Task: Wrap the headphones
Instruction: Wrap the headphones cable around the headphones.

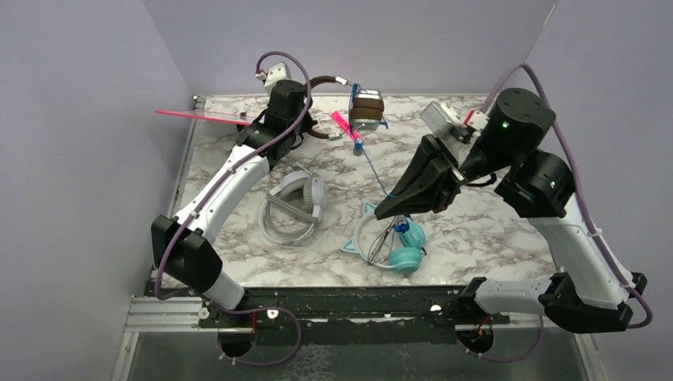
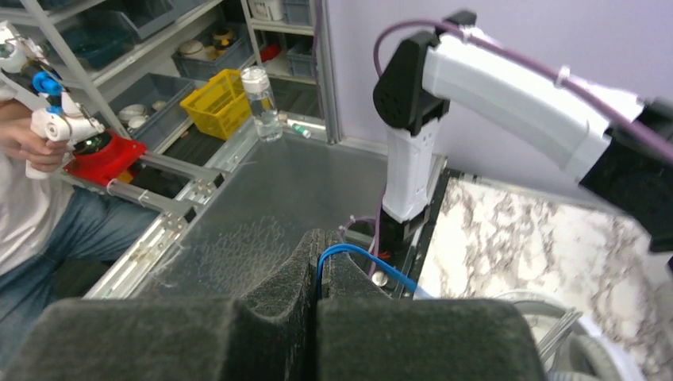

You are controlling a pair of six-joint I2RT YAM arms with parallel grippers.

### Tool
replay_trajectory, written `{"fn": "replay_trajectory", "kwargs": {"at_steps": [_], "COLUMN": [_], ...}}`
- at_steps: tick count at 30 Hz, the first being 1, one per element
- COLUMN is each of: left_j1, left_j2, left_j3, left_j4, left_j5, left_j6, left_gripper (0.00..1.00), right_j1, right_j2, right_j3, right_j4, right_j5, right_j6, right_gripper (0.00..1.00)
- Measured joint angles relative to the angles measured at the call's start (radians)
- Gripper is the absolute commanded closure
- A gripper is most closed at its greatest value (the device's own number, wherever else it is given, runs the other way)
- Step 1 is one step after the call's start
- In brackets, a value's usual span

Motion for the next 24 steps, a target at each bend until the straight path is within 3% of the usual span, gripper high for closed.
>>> {"fn": "replay_trajectory", "kwargs": {"at_steps": [7, 13, 19, 24], "left_j1": [-0.048, -0.193, -0.312, -0.339], "left_j2": [0.000, 0.002, -0.104, -0.276], "left_j3": [-0.099, -0.130, -0.371, -0.555], "left_j4": [0.060, 0.106, 0.262, 0.354], "left_j5": [-0.020, -0.146, -0.186, -0.184], "left_j6": [0.016, 0.148, 0.307, 0.431], "left_gripper": [1.00, 1.00, 1.00, 1.00], "right_j1": [0.000, 0.000, 0.000, 0.000], "right_j2": [0.002, 0.120, 0.195, 0.227], "right_j3": [0.047, 0.183, 0.344, 0.408], "right_j4": [0.135, 0.113, -0.024, -0.118], "right_j5": [-0.025, 0.002, 0.180, 0.383], "right_j6": [0.085, 0.066, -0.006, -0.082], "right_gripper": [0.99, 0.99, 1.00, 0.99]}}
